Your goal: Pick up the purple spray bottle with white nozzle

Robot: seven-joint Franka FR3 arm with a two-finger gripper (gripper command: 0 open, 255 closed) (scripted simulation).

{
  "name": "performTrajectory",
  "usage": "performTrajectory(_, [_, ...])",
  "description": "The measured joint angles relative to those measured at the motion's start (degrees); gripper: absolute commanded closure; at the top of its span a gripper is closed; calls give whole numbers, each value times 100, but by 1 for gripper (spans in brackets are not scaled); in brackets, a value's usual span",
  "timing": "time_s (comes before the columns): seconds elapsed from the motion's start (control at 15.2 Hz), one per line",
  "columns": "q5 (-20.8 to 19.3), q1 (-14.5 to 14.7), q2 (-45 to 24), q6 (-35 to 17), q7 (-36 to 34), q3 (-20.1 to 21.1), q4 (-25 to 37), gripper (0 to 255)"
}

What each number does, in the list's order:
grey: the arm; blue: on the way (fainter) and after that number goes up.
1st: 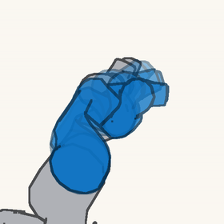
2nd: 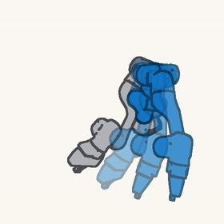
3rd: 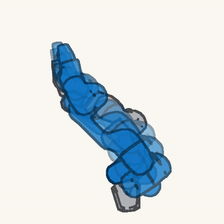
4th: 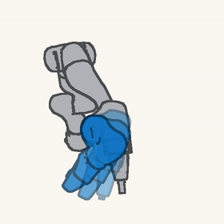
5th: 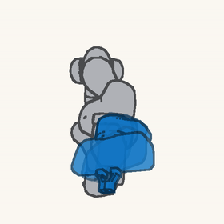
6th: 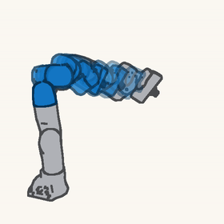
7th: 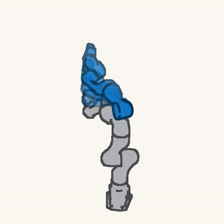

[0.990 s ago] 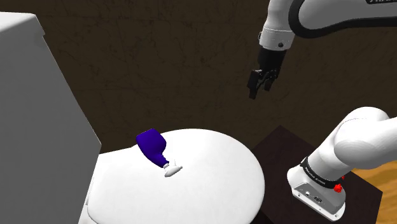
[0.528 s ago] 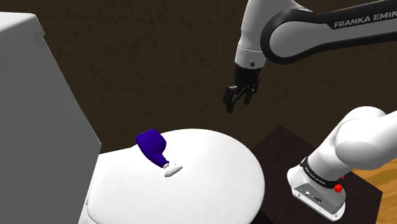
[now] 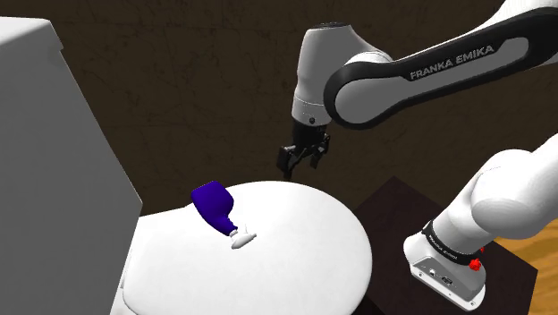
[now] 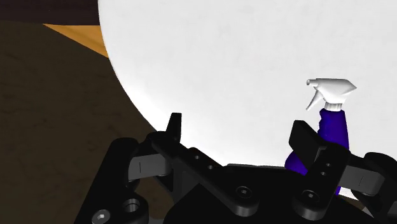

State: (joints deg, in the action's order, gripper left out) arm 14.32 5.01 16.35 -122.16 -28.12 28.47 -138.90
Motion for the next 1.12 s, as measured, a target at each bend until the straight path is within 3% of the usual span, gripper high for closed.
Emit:
performTrajectory(0.26, [-355,-9,-850,-543,-672,395,385,0])
performTrajectory(0.53, [-1023,61,-1841,-986,-1477,637,922,0])
performTrajectory(0.79, [-1837,375,-2856,-1308,-2339,622,1538,0])
performTrajectory(1.12, [-2649,954,-4011,-1390,-3110,312,2550,0])
